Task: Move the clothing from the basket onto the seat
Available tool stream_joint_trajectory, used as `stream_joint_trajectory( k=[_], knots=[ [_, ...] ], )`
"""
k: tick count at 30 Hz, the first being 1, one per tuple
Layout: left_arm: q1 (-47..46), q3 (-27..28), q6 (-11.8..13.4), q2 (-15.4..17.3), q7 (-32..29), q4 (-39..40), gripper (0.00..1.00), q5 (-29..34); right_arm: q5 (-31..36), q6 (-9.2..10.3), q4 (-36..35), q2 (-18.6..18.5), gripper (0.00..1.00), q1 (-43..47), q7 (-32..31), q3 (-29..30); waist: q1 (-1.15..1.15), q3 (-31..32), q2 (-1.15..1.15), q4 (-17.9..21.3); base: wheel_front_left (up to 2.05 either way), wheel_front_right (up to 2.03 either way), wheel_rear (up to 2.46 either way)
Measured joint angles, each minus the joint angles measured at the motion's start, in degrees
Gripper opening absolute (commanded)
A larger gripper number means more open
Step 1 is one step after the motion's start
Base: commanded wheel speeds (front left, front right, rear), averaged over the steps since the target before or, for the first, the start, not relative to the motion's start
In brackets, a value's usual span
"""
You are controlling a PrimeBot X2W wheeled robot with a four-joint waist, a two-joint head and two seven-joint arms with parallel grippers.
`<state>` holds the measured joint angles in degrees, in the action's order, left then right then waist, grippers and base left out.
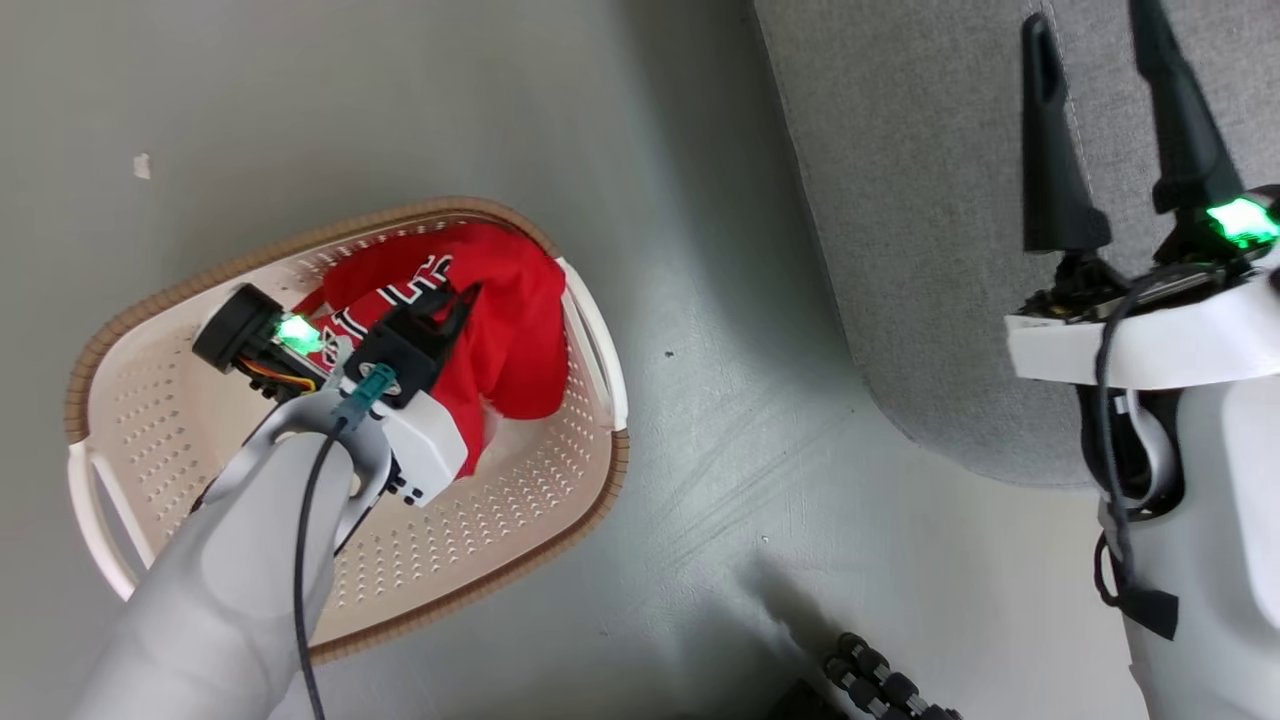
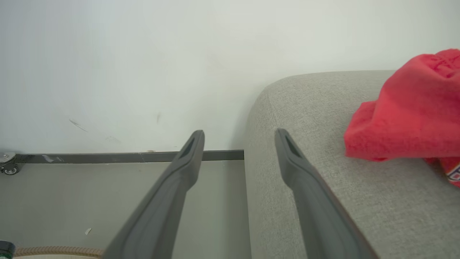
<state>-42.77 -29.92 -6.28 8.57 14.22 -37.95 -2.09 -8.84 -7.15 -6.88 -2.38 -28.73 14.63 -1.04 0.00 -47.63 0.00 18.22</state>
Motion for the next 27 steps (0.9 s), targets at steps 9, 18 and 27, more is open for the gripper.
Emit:
stream_joint_trajectory(
  k=[9,18,27],
  knots=[
    [3.37,3.64,1.98,1.02,0.02,10.25,0.0,-2.47,1.87,0.0,2.74,-0.03,1.0,0.01,0.0,-1.56,0.0,2.73,0.0,-2.02,0.0,0.0,0.0],
    [7.83,7.4,4.55,1.88,0.07,21.72,0.0,-3.87,2.41,0.0,5.2,-0.96,1.0,-0.01,0.0,-2.42,0.0,6.29,0.0,-4.4,0.0,0.0,0.0],
    [12.62,10.43,6.23,2.94,0.07,31.4,0.0,-4.98,2.47,0.0,7.51,-2.09,1.0,-0.01,0.0,-3.36,0.0,10.78,0.0,-6.81,0.0,0.0,0.0]
  ],
)
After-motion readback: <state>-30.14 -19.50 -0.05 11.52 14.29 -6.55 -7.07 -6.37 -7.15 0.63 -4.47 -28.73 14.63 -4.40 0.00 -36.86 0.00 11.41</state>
